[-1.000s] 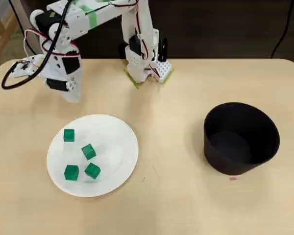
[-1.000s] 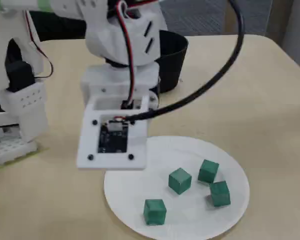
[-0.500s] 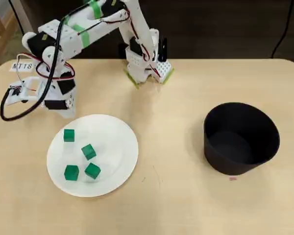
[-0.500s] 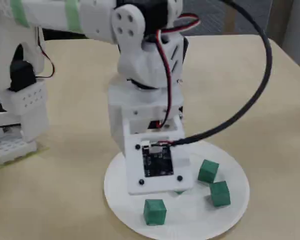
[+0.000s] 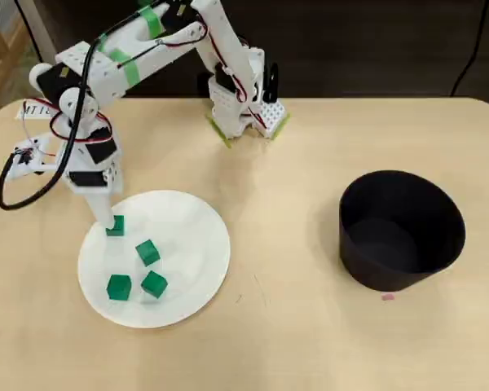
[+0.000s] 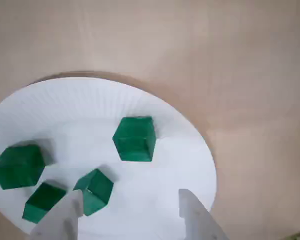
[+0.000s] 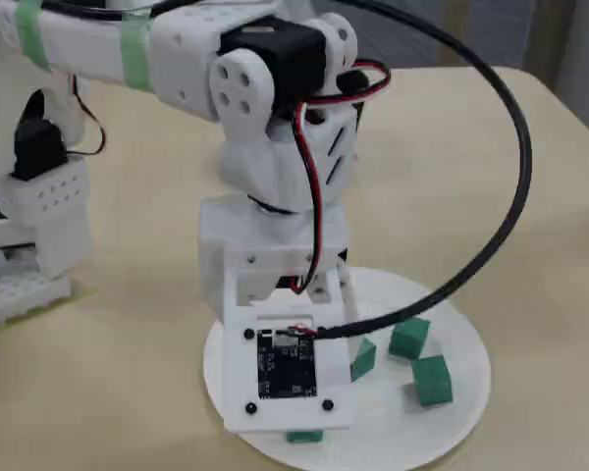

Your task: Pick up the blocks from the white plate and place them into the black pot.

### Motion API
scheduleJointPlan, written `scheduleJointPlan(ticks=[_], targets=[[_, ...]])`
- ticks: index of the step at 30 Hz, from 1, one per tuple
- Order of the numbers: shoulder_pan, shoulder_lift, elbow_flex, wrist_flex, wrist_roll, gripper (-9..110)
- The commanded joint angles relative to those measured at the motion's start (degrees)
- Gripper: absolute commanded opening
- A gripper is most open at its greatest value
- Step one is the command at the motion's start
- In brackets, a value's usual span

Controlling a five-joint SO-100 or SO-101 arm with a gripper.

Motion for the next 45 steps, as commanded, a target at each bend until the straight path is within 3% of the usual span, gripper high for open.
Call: scheduleJointPlan(ticks=[1, 30, 45], targets=[[-0.35, -0.26, -3.16, 0.26, 0.35, 30], [1.49, -12.04, -10.55, 0.26, 3.60, 32], [0.70, -15.91, -14.41, 0.26, 6.24, 13]])
